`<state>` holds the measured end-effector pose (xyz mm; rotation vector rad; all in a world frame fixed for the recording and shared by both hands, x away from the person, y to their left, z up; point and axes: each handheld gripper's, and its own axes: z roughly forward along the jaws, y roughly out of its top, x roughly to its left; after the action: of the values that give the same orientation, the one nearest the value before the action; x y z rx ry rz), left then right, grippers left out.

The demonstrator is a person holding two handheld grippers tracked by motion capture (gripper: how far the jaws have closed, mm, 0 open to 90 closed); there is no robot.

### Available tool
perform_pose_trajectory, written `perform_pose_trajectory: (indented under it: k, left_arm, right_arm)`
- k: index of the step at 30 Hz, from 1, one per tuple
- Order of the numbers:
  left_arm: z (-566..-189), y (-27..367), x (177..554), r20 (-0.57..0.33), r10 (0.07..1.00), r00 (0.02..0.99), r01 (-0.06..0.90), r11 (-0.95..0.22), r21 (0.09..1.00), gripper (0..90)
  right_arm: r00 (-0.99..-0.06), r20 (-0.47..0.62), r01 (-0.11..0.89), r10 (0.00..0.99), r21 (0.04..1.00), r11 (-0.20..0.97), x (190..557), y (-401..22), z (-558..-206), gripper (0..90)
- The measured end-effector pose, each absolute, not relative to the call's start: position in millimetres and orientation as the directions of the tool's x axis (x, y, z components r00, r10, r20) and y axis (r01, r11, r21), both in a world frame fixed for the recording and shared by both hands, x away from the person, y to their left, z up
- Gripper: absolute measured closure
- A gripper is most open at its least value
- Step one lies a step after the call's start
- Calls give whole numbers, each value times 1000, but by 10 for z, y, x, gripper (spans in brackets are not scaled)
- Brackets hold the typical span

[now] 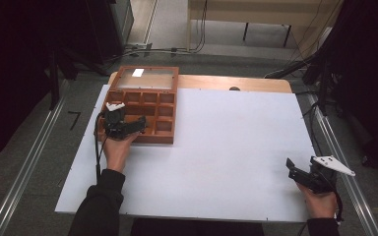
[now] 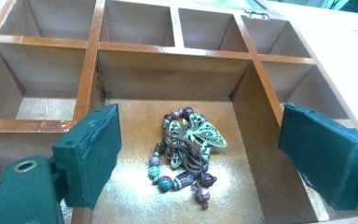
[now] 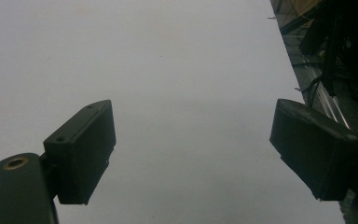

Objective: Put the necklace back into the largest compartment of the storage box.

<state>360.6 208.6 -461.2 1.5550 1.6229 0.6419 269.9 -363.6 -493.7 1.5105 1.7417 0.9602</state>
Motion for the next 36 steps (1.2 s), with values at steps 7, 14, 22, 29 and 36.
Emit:
perform_pose_trajectory:
  k: [7, 14, 22, 29, 36]
  left_arm:
    - [-4585, 2082, 3571, -192, 980, 55, 571, 127, 811, 139]
    - [-4590, 2095, 3530, -192, 979, 64, 576, 121, 808, 139]
    - [-4568, 2077, 3471, -200, 977, 75, 563, 124, 817, 139]
    - [-4586, 2074, 3449, -196, 978, 77, 564, 119, 817, 133]
    - [-4606, 2062, 3420, -198, 977, 83, 563, 118, 818, 127]
  right_arm:
    - [-141, -1, 530, 990, 845, 76, 2701, -3639, -4940, 122]
    - [-140, 1, 532, 990, 844, 74, 2700, -3636, -4940, 122]
    - [-142, 2, 535, 990, 842, 75, 2702, -3630, -4948, 122]
    - [-140, -1, 532, 990, 843, 76, 2701, -3640, -4946, 122]
    - [-140, 0, 534, 990, 842, 75, 2699, -3636, -4946, 122]
